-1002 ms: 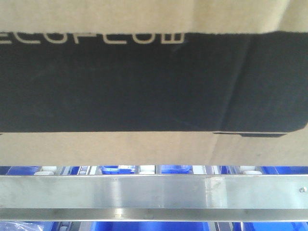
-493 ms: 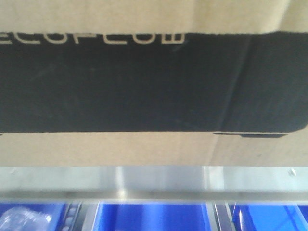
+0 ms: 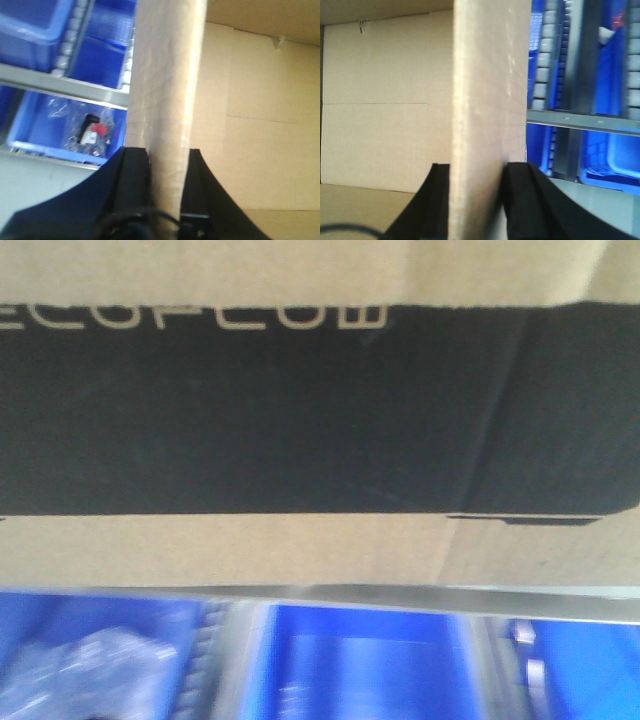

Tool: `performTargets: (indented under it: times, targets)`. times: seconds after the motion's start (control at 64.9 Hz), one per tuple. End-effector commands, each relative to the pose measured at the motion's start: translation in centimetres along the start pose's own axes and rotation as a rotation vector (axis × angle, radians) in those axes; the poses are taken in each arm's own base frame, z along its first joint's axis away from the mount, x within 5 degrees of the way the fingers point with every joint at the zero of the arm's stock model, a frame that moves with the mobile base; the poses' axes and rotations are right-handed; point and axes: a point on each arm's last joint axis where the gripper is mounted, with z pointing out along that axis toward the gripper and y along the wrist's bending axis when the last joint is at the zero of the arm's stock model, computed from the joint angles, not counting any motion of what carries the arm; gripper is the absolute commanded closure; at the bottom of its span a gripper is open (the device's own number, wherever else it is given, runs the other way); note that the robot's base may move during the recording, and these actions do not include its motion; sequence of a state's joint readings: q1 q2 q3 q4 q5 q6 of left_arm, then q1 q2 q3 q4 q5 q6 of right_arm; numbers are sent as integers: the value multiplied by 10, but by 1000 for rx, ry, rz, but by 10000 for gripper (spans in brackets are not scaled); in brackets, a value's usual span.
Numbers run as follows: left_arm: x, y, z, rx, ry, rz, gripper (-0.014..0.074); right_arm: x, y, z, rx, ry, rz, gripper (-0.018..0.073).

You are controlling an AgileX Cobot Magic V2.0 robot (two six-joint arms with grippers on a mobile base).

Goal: Grab box from left shelf to table start

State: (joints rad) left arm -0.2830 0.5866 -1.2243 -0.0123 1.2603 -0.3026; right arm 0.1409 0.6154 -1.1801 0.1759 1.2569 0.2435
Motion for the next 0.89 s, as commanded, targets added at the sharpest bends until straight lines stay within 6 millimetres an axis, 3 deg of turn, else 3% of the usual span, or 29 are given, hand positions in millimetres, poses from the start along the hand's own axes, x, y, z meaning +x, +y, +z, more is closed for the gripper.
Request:
performTargets:
  times: [0.0,0.878]
  targets:
    - [-1,0,-12,-1,-3,-43,699,-1,-7,-6,97,20,-26,503]
    - [-1,0,-12,-1,-3,-43,699,-1,-7,-6,97,20,-26,503]
